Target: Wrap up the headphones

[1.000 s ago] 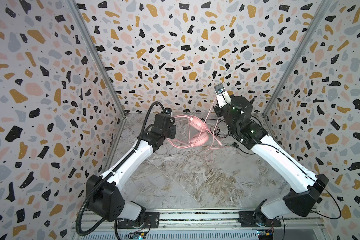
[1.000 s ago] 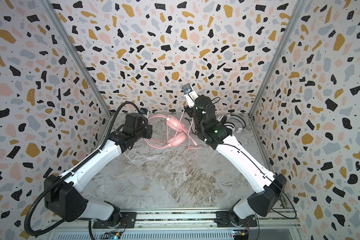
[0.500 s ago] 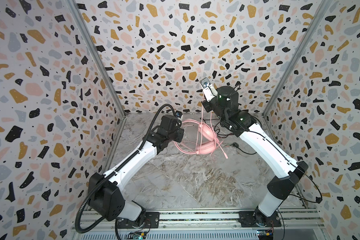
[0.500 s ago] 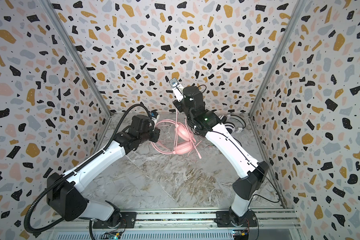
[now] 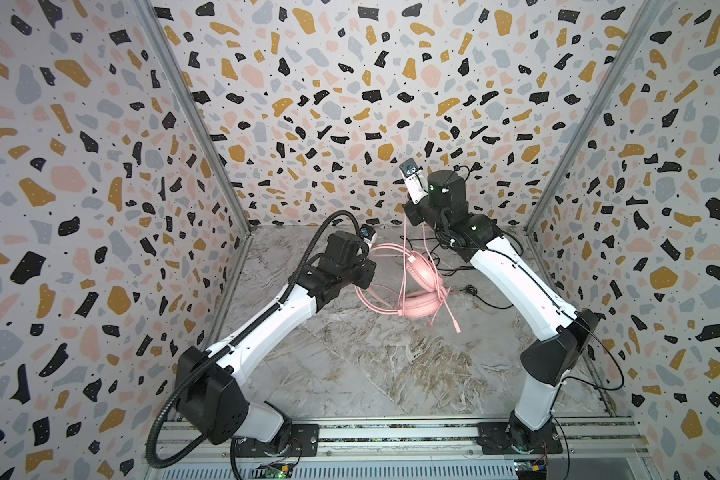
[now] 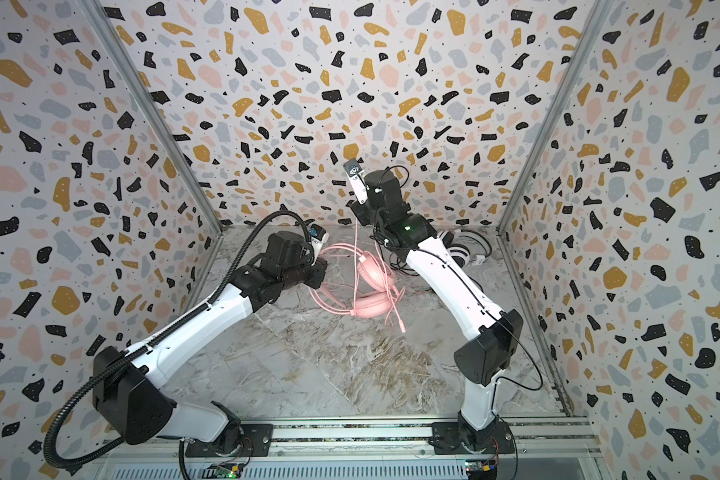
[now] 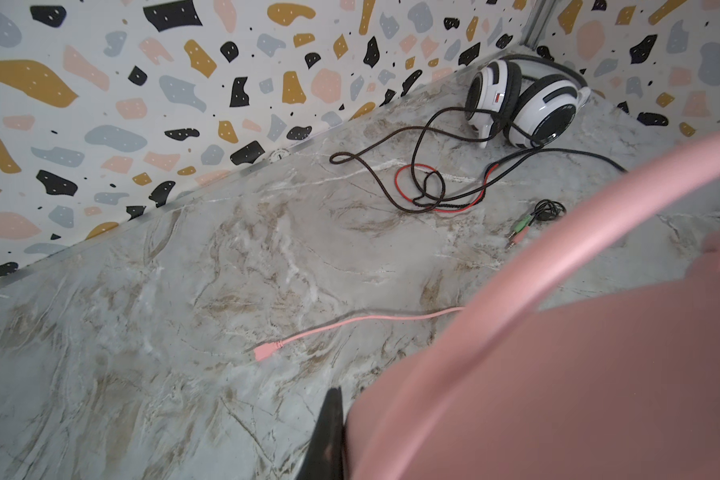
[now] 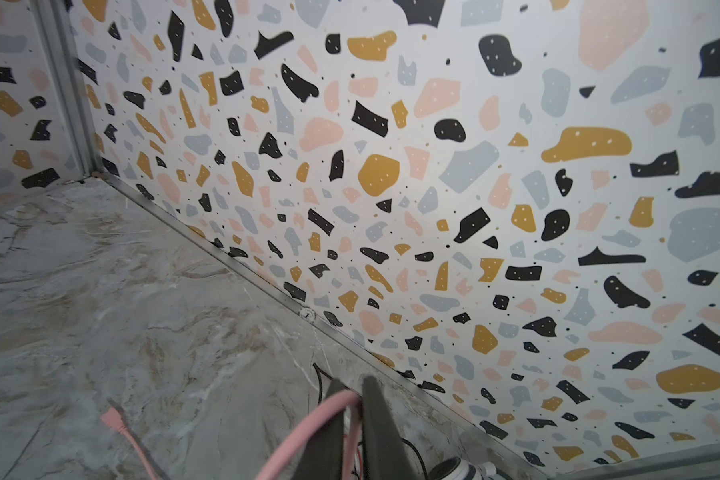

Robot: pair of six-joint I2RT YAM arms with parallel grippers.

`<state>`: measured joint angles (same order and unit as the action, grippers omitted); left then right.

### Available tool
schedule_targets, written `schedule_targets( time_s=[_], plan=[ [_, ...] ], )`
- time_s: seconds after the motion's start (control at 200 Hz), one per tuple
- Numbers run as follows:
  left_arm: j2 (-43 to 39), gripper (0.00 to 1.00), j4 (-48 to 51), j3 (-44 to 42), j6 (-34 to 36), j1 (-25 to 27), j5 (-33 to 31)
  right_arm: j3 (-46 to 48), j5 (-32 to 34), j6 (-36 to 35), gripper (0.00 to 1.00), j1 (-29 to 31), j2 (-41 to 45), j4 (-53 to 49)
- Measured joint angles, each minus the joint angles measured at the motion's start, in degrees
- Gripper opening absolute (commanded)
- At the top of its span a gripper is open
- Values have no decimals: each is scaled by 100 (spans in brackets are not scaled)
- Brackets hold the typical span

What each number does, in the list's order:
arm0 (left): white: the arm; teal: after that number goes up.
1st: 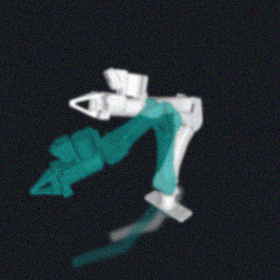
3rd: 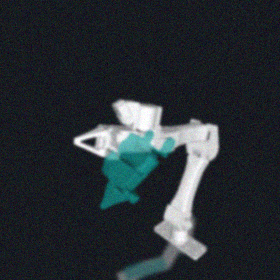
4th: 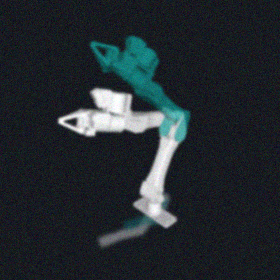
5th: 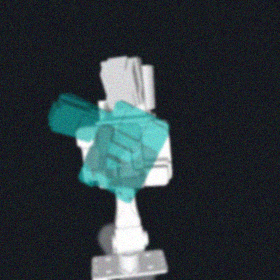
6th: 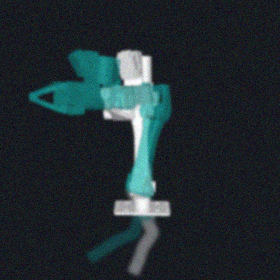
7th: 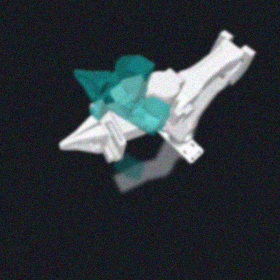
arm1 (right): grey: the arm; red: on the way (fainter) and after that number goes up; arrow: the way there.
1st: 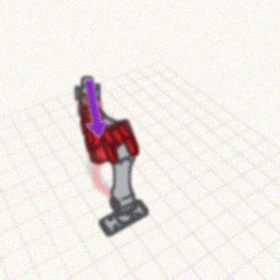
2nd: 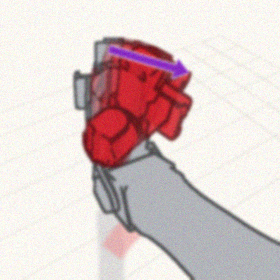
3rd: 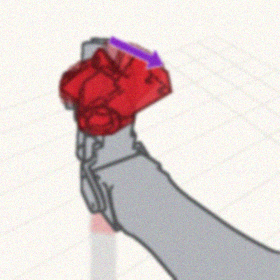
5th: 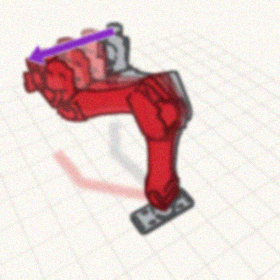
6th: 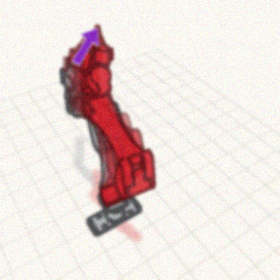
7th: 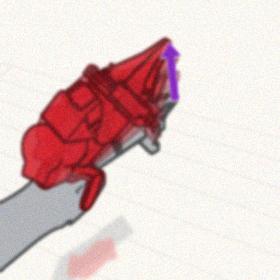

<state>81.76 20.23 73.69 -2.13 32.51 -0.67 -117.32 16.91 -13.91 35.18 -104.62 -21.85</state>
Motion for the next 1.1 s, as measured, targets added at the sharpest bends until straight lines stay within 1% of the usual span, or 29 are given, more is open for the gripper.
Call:
schedule_targets(
  time_s=[0.165,0.375,0.491,0.641,0.806,0.906,1.036,1.101],
  plan=[
    [-284,0,-208,-179,9,-11,284,417,-160,280,15,-387,20,-2],
    [-662,0,-446,-439,-2,-109,671,1622,-739,699,19,-660,323,278],
    [-708,0,-535,-470,-2,-203,835,2197,-1038,905,19,-824,509,522],
    [-708,0,-573,-479,-13,-282,960,2468,-1384,1154,19,-1047,546,758],
    [-713,0,-654,-535,-24,-337,855,2675,-1602,1335,21,-1226,507,1019],
    [-723,0,-682,-610,-70,-463,826,2811,-1733,1449,21,-1329,415,1178],
    [-850,0,-715,-761,-125,-621,660,3348,-1869,1676,24,-1432,404,1554],
    [-885,0,-719,-789,-162,-726,643,3491,-1956,1777,29,-1443,328,1624]
  ],
)
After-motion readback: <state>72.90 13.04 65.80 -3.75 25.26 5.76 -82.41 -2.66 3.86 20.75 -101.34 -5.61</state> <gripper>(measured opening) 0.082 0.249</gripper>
